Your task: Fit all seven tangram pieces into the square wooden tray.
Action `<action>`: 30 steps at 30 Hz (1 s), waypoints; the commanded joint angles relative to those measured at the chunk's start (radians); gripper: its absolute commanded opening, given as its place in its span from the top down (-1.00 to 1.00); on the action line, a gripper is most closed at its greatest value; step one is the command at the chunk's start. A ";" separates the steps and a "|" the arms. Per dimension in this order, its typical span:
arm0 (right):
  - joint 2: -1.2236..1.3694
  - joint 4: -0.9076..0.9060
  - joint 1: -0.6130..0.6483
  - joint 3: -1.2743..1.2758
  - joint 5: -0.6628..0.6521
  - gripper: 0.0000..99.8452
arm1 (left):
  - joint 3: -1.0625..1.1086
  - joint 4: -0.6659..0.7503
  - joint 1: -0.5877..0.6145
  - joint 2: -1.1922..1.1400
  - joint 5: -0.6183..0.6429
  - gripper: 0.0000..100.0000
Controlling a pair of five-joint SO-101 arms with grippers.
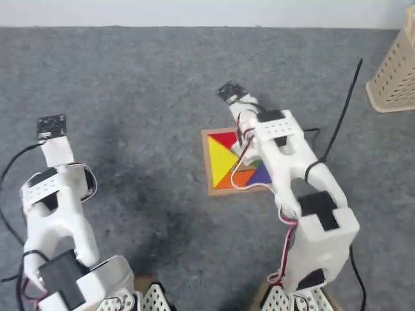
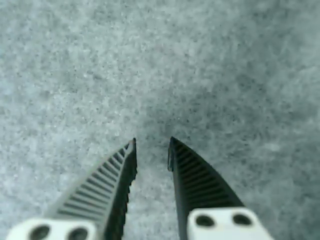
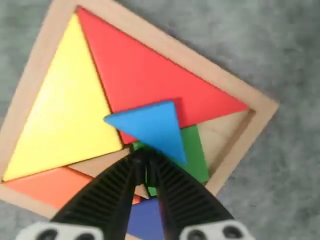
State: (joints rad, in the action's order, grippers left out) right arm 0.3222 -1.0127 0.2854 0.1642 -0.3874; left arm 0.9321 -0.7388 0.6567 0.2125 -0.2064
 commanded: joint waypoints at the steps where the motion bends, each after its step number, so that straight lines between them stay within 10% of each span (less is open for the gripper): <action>1: 0.010 -0.041 -0.042 -0.152 -0.009 0.99 | 0.002 0.020 -0.006 0.002 -0.009 0.80; 30: 0.228 -0.226 0.048 -0.462 0.087 0.99 | 0.002 0.020 -0.006 0.002 -0.009 0.80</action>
State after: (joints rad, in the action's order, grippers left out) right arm 0.5677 -1.2259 0.3790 -0.2394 -0.2969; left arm 0.9321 -0.7388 0.6567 0.2125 -0.2064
